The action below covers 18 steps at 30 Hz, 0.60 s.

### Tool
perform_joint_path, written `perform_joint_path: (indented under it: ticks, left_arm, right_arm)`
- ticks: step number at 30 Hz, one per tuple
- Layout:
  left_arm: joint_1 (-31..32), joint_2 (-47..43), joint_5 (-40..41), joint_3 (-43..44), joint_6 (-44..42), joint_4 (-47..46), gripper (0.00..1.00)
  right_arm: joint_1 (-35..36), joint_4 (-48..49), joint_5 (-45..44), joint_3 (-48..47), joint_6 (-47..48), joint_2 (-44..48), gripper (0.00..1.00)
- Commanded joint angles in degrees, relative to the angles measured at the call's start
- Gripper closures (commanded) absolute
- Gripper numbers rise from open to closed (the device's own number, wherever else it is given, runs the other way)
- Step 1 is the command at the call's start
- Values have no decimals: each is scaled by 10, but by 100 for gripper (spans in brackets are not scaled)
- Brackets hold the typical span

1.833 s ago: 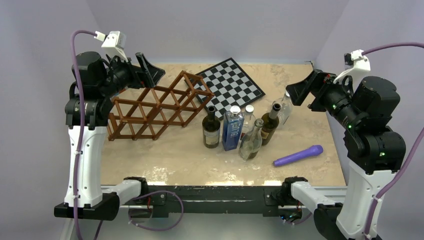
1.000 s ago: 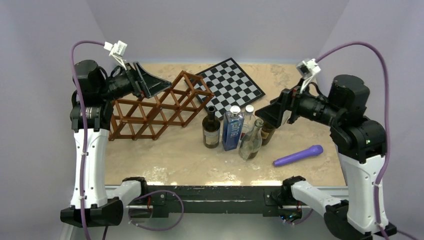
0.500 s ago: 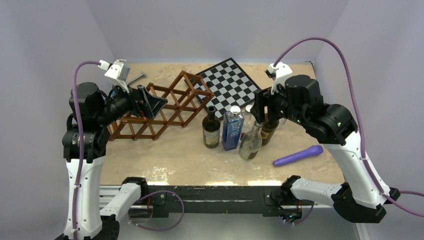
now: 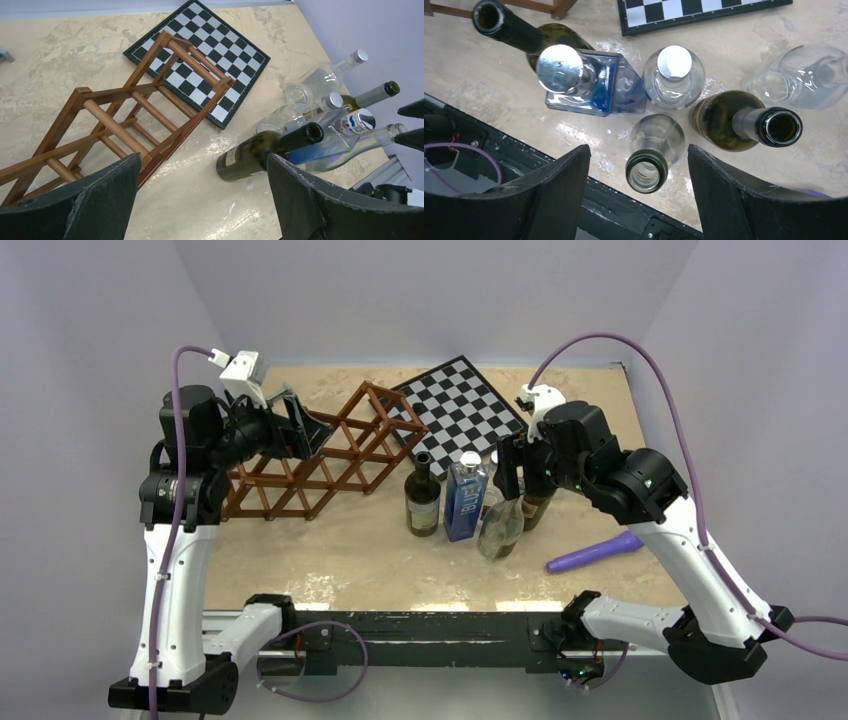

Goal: Put the wine bottle on the wine rack

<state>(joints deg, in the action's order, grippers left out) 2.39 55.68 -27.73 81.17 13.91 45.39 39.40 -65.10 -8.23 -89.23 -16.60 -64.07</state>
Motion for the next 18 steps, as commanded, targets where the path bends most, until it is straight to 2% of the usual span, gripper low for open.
perform_joint_path:
  ticks: [1,5,18]
  left_arm:
    - [2,9,43,29,12,-7,1]
    - [2,20,98,41,27,13,1]
    - [2,16,165,47,29,43,1]
  right_arm:
    - [18,49,21,-17,5,13,25]
    - [31,68,29,-29,23,7,24]
    - [79,103,12,-57,86,-33,14]
